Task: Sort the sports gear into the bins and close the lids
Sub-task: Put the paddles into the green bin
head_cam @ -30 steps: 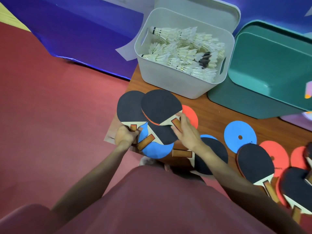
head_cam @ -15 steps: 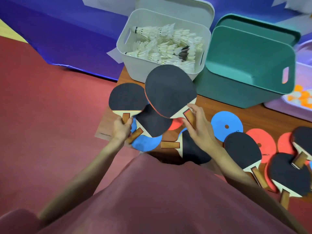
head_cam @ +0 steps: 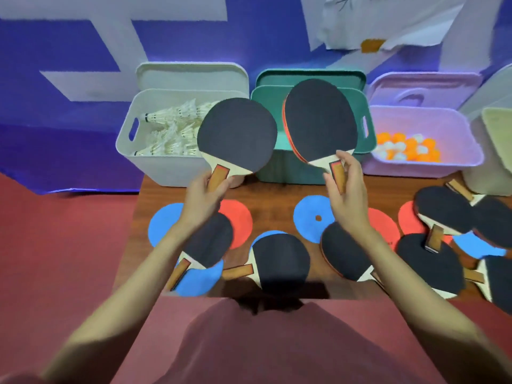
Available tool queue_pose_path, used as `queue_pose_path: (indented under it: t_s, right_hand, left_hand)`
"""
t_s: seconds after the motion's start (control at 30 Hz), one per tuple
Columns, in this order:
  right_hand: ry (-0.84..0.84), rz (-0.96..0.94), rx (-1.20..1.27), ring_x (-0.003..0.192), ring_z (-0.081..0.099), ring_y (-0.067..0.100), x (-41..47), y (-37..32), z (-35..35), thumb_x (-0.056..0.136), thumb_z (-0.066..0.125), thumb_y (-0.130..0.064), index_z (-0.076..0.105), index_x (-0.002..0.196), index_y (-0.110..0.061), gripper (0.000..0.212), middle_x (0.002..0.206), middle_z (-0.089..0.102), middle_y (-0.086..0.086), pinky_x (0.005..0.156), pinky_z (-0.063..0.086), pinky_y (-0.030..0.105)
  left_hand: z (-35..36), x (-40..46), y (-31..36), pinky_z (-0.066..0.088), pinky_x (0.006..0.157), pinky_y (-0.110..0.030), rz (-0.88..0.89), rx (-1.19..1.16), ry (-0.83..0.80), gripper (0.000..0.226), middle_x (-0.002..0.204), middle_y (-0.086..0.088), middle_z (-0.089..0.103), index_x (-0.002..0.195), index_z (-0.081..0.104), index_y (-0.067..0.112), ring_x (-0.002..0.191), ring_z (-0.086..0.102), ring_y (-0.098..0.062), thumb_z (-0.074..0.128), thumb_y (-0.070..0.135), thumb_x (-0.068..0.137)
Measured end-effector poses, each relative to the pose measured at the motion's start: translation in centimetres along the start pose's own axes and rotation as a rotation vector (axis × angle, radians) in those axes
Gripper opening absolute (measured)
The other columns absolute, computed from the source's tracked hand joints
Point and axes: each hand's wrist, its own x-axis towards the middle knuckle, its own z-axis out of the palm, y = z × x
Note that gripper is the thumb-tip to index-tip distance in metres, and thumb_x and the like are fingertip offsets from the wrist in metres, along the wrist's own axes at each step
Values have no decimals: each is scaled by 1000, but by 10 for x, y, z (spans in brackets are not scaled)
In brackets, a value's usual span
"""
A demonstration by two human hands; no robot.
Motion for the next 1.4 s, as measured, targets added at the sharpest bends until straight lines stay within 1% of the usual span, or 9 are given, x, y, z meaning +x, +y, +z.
queue_pose_path:
  t_s: [0.1, 0.2, 0.3, 0.5, 0.7, 0.83, 1.0, 1.2, 1.4]
  right_hand:
    - [81, 12, 30, 116, 45, -6, 23, 5, -12, 93, 55, -11, 43, 133, -7, 42, 130, 49, 1, 104, 38, 24]
    - [130, 9, 62, 126, 46, 14, 51, 15, -14, 94, 52, -23, 42, 135, -10, 44, 131, 46, -7, 109, 37, 41]
    - [160, 18, 26, 125, 48, 27, 80, 23, -13, 93, 49, -31, 42, 135, -8, 48, 132, 48, 2, 106, 38, 50]
    - [185, 77, -24, 124, 49, 25, 111, 27, 2, 91, 53, -23, 46, 132, -3, 45, 132, 52, 10, 107, 38, 43]
    - [195, 112, -152, 124, 47, 23, 127, 33, 10, 91, 51, -21, 46, 132, -4, 44, 132, 52, 9, 107, 36, 35]
    - [214, 154, -192, 123, 47, 22, 131, 42, 9, 92, 50, -23, 46, 132, -4, 44, 132, 52, 9, 106, 34, 28]
    - [233, 203, -205, 125, 45, 20, 135, 48, 11, 92, 51, -22, 45, 133, -3, 45, 134, 50, 9, 104, 29, 14]
    - [241, 224, -236, 125, 46, 19, 137, 52, 14, 92, 50, -25, 45, 133, -6, 45, 135, 49, 8, 107, 34, 29]
    - [232, 230, -261, 125, 46, 19, 137, 53, 10, 93, 50, -26, 45, 133, -6, 45, 135, 49, 6, 107, 36, 34]
  left_hand:
    - [11, 54, 43, 23, 34, -17, -7, -55, -124, 32, 56, -4, 42, 69, 42, 17, 32, 32, -7, 64, 26, 90]
    - [21, 111, 81, 21, 34, -16, 0, 57, -273, 31, 56, -4, 42, 74, 47, 13, 32, 32, -7, 63, 34, 90]
    - [37, 165, 101, 25, 35, -17, 46, 254, -400, 45, 50, -5, 41, 60, 45, 13, 32, 34, -11, 60, 44, 89]
    - [76, 230, 102, 28, 35, -16, 41, 487, -582, 52, 34, 4, 40, 52, 44, 12, 26, 34, -7, 62, 44, 88]
    - [111, 266, 80, 28, 35, -16, 32, 616, -772, 39, 49, -4, 44, 60, 47, 10, 28, 35, -9, 75, 28, 81]
    - [131, 278, 67, 29, 32, -14, 61, 745, -842, 14, 52, -8, 45, 75, 55, 4, 29, 37, -11, 67, 10, 80]
    - [156, 287, 55, 29, 34, -14, 64, 757, -915, 9, 52, -6, 46, 81, 56, 4, 37, 37, -14, 61, 11, 82]
    - [169, 304, 42, 30, 33, -14, 21, 723, -961, 5, 51, -4, 46, 84, 58, 4, 27, 35, -8, 58, 9, 84]
    - [183, 311, 33, 35, 37, -15, -20, 702, -1016, 14, 47, 1, 46, 71, 54, 11, 37, 40, -9, 58, 8, 84]
